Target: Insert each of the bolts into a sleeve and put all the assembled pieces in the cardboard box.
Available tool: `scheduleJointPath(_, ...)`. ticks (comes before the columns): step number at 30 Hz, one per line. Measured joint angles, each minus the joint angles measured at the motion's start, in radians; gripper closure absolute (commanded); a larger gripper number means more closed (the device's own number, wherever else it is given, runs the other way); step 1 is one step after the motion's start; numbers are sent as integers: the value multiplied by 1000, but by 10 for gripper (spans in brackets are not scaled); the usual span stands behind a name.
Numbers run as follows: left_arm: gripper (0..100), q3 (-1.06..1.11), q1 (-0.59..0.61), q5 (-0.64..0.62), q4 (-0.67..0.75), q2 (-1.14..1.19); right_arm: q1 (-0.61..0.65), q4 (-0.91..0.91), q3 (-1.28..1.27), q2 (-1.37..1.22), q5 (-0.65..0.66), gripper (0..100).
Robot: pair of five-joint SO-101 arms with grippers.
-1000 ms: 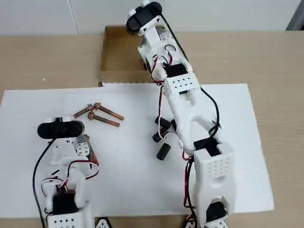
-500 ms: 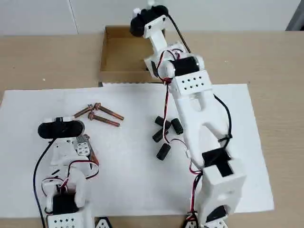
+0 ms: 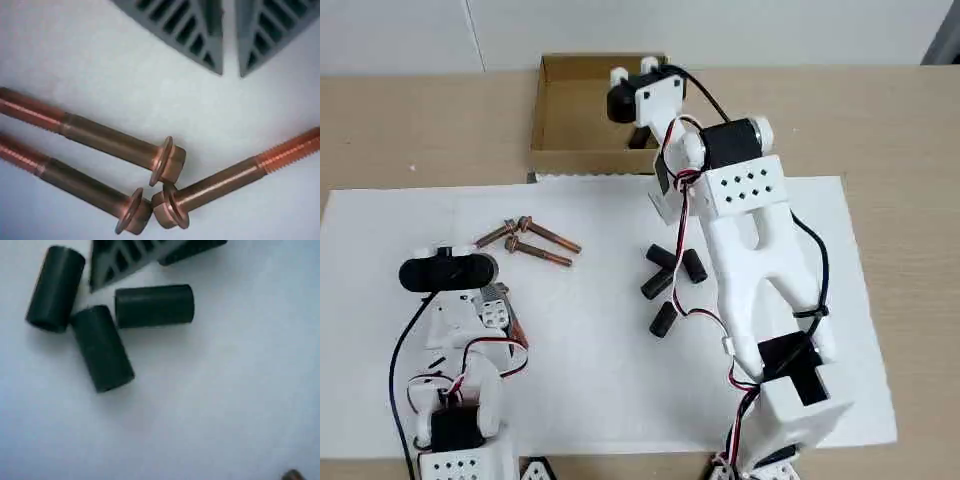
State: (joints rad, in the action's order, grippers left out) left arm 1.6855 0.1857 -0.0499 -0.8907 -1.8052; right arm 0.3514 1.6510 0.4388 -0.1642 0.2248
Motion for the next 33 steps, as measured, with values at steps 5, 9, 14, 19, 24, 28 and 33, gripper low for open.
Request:
scheduleJointPath(5, 994, 0, 0, 0, 0, 0, -32, 12, -51, 3, 0, 837)
scheduleJointPath(9, 994, 0, 0, 0, 0, 0, -41, 14, -160, 5, 0, 837)
scheduleJointPath(14, 994, 0, 0, 0, 0, 0, -54, 12, -253, 5, 48, 837)
scheduleJointPath(19, 994, 0, 0, 0, 0, 0, -52, -32, -368, 5, 104, 837)
scheduleJointPath(24, 994, 0, 0, 0, 0, 0, -52, -144, -488, 5, 114, 837)
scheduleJointPath(28, 994, 0, 0, 0, 0, 0, -52, -238, -548, 5, 114, 837)
scheduleJointPath(33, 994, 0, 0, 0, 0, 0, -51, -338, -605, 5, 114, 838)
